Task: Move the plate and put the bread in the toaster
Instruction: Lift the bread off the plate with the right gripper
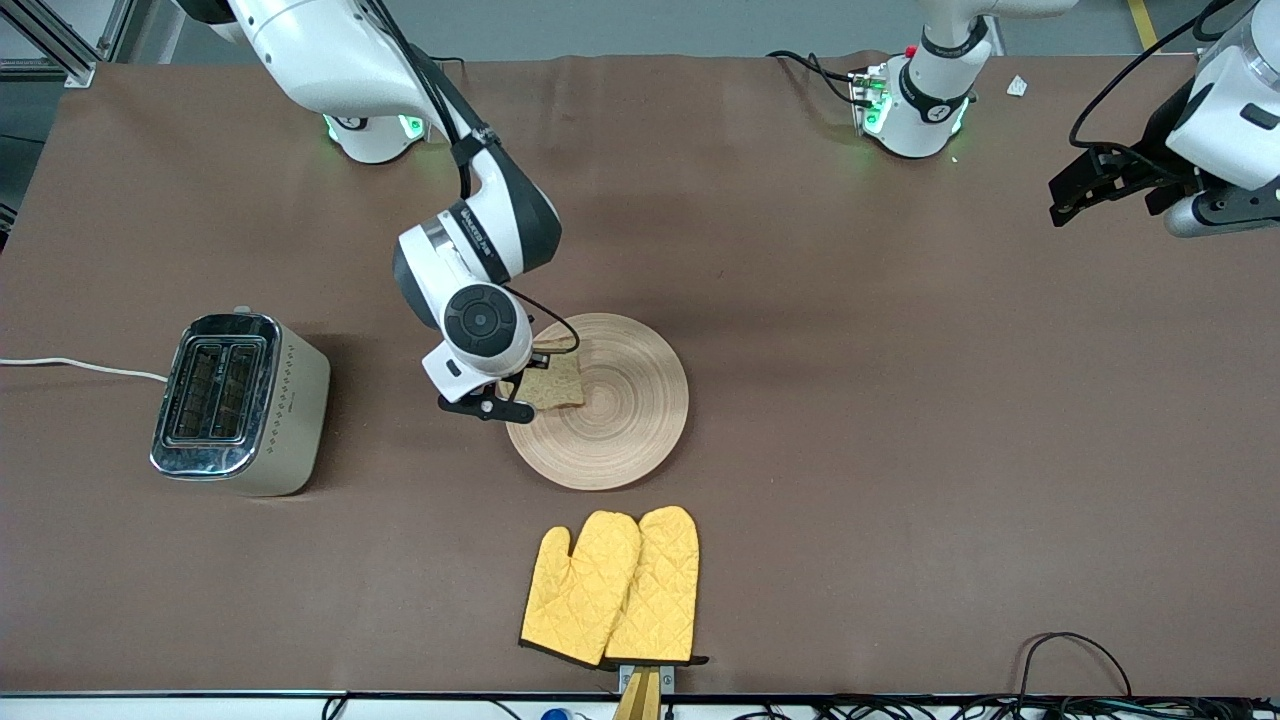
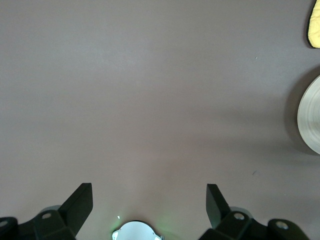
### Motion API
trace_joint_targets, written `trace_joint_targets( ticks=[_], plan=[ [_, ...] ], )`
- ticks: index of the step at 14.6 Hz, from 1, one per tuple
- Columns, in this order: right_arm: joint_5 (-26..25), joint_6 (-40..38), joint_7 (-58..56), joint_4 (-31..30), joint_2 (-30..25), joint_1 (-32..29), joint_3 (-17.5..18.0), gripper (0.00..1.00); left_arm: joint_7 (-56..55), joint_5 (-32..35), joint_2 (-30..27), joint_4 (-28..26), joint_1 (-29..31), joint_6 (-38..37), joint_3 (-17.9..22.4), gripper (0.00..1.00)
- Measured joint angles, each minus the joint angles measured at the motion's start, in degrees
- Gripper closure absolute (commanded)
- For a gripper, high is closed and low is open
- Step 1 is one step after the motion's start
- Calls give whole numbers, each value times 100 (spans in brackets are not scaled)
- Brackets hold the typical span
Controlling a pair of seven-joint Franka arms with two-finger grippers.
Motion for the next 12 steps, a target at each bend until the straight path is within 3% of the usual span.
trace_joint_targets(
  ticks=[3,6,12],
  plan=[
    [-700,-851,-4,489,-103,-10,-34,99,0,0,0,1,8,37,1,0],
    [-1280,-1216,-11,591,-293,-41,-108,99,0,0,2,1,15,38,3,0],
    [-3347,-2215,-547,671,-392,-63,-155,99,0,0,21,1,20,38,4,0]
  ],
)
